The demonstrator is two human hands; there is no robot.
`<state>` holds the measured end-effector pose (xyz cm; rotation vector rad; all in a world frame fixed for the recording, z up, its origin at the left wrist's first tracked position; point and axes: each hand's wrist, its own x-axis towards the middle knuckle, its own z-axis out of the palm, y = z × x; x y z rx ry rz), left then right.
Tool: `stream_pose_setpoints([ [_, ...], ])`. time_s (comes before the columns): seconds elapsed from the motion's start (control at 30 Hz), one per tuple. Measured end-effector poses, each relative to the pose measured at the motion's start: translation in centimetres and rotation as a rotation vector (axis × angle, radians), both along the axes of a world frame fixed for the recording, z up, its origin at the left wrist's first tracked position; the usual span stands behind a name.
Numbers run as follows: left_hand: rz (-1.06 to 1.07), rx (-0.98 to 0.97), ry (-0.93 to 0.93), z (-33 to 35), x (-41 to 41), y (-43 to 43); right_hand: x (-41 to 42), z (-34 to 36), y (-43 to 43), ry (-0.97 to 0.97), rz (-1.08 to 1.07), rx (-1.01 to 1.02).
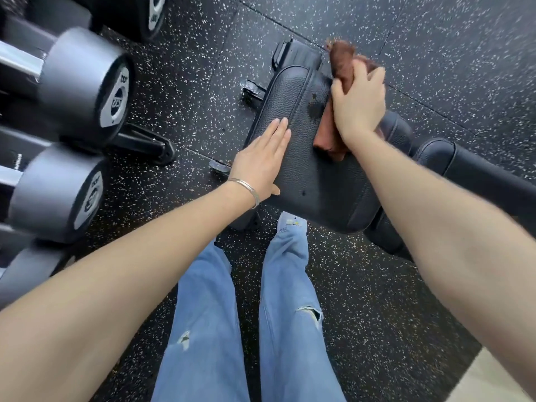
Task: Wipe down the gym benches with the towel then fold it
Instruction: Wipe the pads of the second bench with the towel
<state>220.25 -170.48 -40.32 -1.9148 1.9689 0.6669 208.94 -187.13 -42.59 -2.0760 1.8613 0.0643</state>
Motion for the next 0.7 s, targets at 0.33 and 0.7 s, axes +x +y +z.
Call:
stream_pose_setpoints([
  [0.33, -0.184, -0.035, -0.066, 0.1, 1.9, 1.1, -2.6, 0.7, 10.1, -0.036, 0.311, -0.06],
  [0.7, 0.021, -0.059, 0.219, -1.1, 4.8, 3.2, 3.4, -0.3, 5.6, 0.014, 0.157, -0.128],
])
